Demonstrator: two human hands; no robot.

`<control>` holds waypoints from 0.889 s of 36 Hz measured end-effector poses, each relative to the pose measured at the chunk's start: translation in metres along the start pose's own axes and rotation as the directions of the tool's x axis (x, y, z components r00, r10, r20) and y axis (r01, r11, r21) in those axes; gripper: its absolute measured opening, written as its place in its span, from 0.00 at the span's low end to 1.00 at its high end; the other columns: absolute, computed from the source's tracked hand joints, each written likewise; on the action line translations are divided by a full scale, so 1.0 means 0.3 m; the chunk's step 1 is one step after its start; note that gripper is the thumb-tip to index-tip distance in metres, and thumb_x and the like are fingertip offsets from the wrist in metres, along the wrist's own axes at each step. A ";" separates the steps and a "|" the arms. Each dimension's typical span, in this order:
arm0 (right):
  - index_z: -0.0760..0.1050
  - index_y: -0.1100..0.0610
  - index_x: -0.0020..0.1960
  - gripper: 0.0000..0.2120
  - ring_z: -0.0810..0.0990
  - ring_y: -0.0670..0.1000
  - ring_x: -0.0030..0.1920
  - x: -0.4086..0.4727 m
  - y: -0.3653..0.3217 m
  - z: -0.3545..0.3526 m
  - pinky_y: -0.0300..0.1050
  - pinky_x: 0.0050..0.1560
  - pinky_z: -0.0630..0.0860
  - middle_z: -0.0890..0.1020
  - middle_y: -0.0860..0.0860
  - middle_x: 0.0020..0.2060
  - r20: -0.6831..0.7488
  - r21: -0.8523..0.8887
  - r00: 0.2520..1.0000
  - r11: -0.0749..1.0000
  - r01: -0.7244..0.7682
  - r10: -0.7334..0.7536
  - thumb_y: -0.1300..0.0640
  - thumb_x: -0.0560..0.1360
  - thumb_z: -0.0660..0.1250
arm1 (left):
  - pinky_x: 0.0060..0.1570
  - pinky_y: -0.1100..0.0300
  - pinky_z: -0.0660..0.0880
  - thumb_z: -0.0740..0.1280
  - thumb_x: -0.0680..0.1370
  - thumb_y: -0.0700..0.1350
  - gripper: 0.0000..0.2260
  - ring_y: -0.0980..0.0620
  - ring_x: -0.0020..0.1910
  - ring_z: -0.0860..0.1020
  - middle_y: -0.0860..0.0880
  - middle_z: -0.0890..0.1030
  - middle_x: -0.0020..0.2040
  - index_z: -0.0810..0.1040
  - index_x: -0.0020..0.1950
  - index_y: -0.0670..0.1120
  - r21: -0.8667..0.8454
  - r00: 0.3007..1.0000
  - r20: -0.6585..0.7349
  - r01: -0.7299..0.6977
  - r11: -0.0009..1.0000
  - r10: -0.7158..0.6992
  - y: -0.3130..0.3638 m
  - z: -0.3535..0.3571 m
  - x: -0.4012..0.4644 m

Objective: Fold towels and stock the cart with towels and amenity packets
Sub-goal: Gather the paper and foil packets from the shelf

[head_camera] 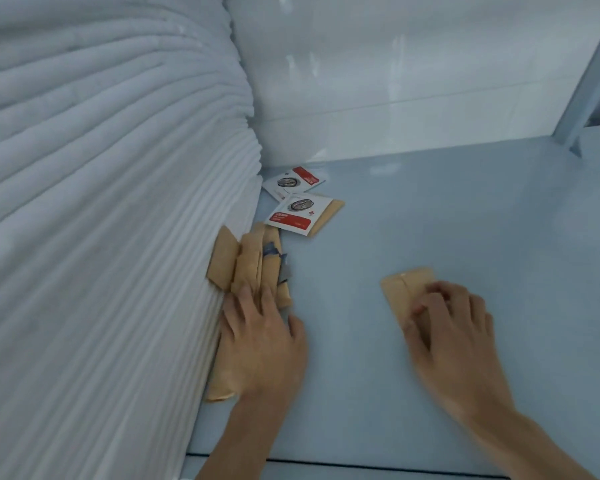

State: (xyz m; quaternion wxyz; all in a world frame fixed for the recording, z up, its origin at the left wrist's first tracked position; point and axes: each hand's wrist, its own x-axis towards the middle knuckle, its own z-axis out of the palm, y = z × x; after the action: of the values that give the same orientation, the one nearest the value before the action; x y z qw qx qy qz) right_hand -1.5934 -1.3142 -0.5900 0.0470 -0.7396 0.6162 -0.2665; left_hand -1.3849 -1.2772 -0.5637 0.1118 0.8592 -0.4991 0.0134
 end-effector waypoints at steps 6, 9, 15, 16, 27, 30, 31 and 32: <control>0.76 0.61 0.49 0.09 0.72 0.63 0.54 -0.010 0.002 0.000 0.57 0.54 0.70 0.76 0.61 0.57 -0.009 -0.013 1.000 1.000 0.009 -0.010 0.61 0.72 0.72 | 0.74 0.44 0.58 0.63 0.78 0.46 0.26 0.40 0.75 0.59 0.43 0.61 0.78 0.67 0.76 0.43 -0.027 0.985 -0.030 -0.170 0.985 0.169 0.048 0.036 -0.068; 0.76 0.61 0.51 0.10 0.72 0.63 0.56 -0.011 -0.002 -0.004 0.57 0.56 0.70 0.75 0.61 0.58 0.004 -0.004 1.000 1.000 0.008 -0.008 0.59 0.72 0.71 | 0.73 0.43 0.60 0.65 0.76 0.43 0.25 0.39 0.74 0.63 0.42 0.66 0.76 0.71 0.74 0.40 -0.055 0.975 -0.060 -0.216 0.975 0.212 0.090 0.039 -0.099; 0.76 0.59 0.53 0.11 0.70 0.60 0.59 -0.013 0.004 -0.013 0.55 0.61 0.69 0.74 0.58 0.61 0.024 0.044 1.000 0.999 -0.008 0.006 0.56 0.73 0.69 | 0.68 0.41 0.68 0.68 0.71 0.36 0.20 0.36 0.67 0.72 0.40 0.75 0.69 0.80 0.63 0.37 -0.135 0.925 -0.127 -0.374 0.918 0.358 0.192 0.054 -0.173; 0.76 0.59 0.53 0.11 0.70 0.60 0.60 -0.012 0.003 -0.013 0.55 0.61 0.69 0.73 0.58 0.61 0.022 0.062 1.000 0.998 -0.004 0.003 0.56 0.73 0.69 | 0.68 0.42 0.69 0.65 0.72 0.37 0.19 0.38 0.68 0.73 0.41 0.76 0.68 0.80 0.62 0.38 -0.144 0.909 -0.134 -0.411 0.900 0.394 0.207 0.052 -0.187; 0.67 0.63 0.71 0.30 0.66 0.60 0.63 0.001 0.008 -0.023 0.54 0.66 0.62 0.70 0.60 0.66 -0.017 0.220 0.990 0.966 -0.135 0.142 0.61 0.71 0.71 | 0.62 0.46 0.73 0.70 0.71 0.31 0.16 0.43 0.63 0.74 0.41 0.80 0.62 0.85 0.56 0.44 -0.236 0.852 -0.296 -0.503 0.831 0.431 0.269 0.089 -0.257; 0.63 0.59 0.75 0.33 0.64 0.58 0.64 0.001 0.009 -0.029 0.51 0.67 0.59 0.70 0.57 0.68 -0.002 0.220 0.983 0.959 -0.177 0.182 0.58 0.72 0.69 | 0.60 0.42 0.74 0.71 0.68 0.32 0.16 0.39 0.61 0.75 0.39 0.79 0.63 0.85 0.54 0.43 -0.222 0.898 -0.264 -0.412 0.884 0.353 0.269 0.089 -0.254; 0.63 0.59 0.75 0.33 0.64 0.58 0.64 0.001 0.010 -0.032 0.52 0.67 0.60 0.70 0.57 0.67 -0.007 0.214 0.982 0.959 -0.185 0.191 0.58 0.72 0.69 | 0.60 0.41 0.74 0.72 0.67 0.32 0.16 0.37 0.61 0.76 0.39 0.78 0.63 0.85 0.53 0.43 -0.234 0.915 -0.242 -0.377 0.896 0.322 0.272 0.088 -0.253; 0.63 0.59 0.75 0.33 0.65 0.59 0.63 0.000 0.009 -0.034 0.52 0.66 0.60 0.71 0.57 0.66 -0.010 0.211 0.979 0.957 -0.197 0.204 0.57 0.72 0.69 | 0.61 0.40 0.73 0.73 0.66 0.32 0.16 0.36 0.61 0.76 0.38 0.78 0.64 0.85 0.53 0.42 -0.243 0.928 -0.224 -0.347 0.906 0.296 0.272 0.087 -0.253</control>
State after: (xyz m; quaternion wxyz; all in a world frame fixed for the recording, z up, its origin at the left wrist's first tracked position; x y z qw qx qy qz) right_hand -1.6005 -1.3121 -0.5823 0.1416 -0.6601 0.6573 -0.3351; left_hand -1.4954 -1.2567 -0.5849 0.2728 0.7354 -0.6190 0.0398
